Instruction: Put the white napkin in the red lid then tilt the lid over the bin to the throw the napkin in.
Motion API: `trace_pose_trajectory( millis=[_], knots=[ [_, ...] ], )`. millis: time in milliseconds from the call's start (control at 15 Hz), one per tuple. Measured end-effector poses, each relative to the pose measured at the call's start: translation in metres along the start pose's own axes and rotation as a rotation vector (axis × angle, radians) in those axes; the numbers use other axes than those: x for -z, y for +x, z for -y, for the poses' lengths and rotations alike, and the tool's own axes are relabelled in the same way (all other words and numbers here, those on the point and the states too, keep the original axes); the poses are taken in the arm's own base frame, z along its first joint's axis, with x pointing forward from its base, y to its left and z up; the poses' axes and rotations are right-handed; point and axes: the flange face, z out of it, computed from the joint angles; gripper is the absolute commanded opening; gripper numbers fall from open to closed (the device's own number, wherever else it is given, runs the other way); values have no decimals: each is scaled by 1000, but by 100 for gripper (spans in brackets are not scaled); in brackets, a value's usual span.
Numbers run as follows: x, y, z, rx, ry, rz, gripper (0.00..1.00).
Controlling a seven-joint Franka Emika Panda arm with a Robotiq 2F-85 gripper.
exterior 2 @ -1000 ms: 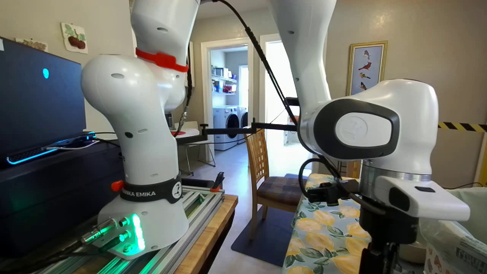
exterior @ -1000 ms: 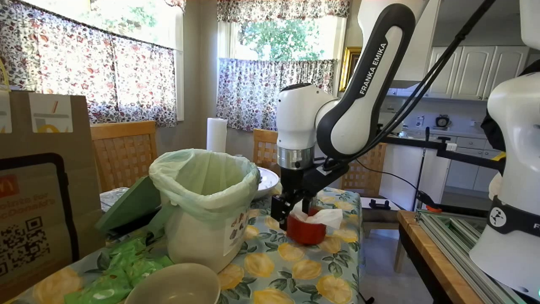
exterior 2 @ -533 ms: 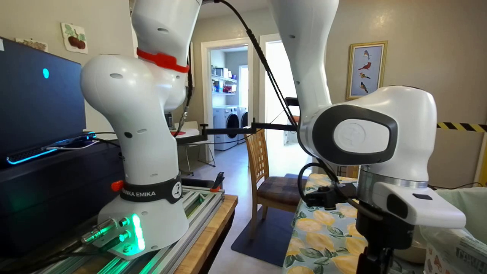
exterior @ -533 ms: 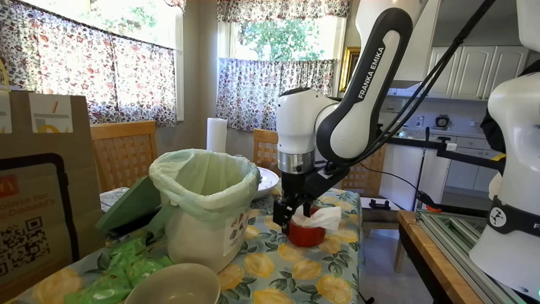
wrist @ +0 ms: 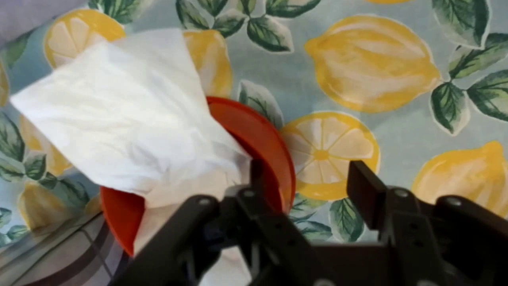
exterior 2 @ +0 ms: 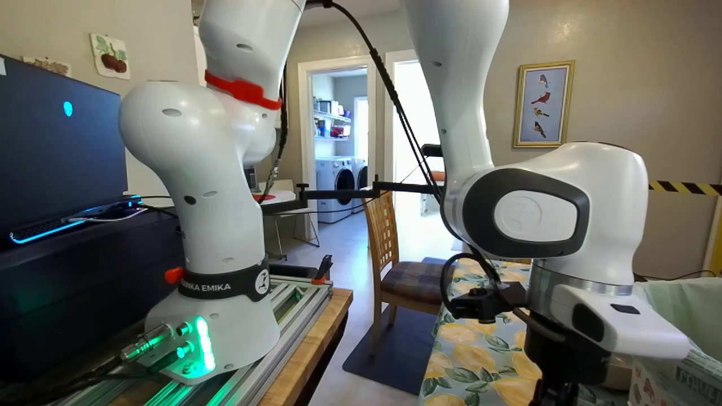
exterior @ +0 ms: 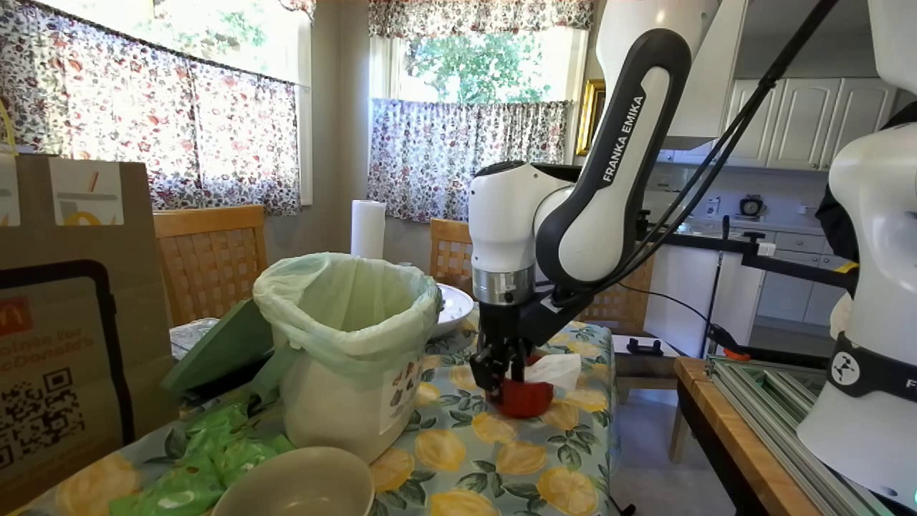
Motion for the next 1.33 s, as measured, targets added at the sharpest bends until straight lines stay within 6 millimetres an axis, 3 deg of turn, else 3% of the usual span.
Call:
trace_pose_trajectory(
  millis=[267, 1000, 1333],
  knots=[
    [-1, 2, 1, 9, 2, -4, 0],
    [1, 1, 8, 40, 20, 0, 1],
    [26, -14, 25, 102, 50, -19, 1]
  ],
)
